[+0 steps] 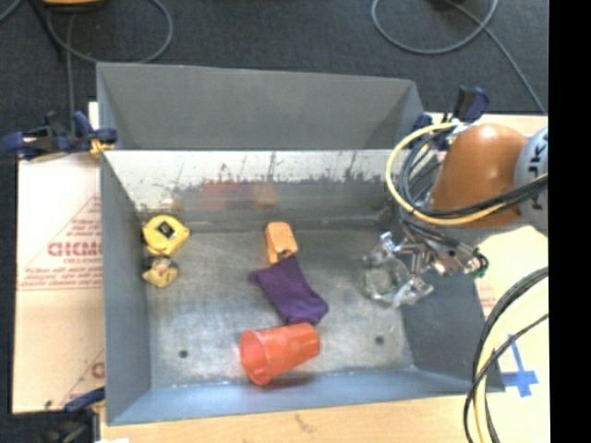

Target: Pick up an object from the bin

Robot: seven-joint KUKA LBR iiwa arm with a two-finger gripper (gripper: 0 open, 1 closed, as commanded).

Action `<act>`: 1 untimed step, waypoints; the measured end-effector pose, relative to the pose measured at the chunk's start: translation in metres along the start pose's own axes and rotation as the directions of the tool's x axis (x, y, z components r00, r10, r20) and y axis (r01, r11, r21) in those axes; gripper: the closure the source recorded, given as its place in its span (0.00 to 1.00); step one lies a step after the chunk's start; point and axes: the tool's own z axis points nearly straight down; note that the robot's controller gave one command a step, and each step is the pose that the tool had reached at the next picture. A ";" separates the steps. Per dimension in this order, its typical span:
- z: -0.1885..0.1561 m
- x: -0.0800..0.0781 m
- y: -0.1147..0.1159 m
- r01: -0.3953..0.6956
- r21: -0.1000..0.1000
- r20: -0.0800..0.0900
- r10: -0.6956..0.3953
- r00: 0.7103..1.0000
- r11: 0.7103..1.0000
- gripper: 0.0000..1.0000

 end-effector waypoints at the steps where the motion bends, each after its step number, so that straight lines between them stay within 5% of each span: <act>1: -0.026 0.002 0.003 0.010 -0.005 -0.004 -0.010 1.000 1.000 1.00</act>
Offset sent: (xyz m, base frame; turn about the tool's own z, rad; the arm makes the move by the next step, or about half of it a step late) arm -0.0107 -0.0098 0.0775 0.1233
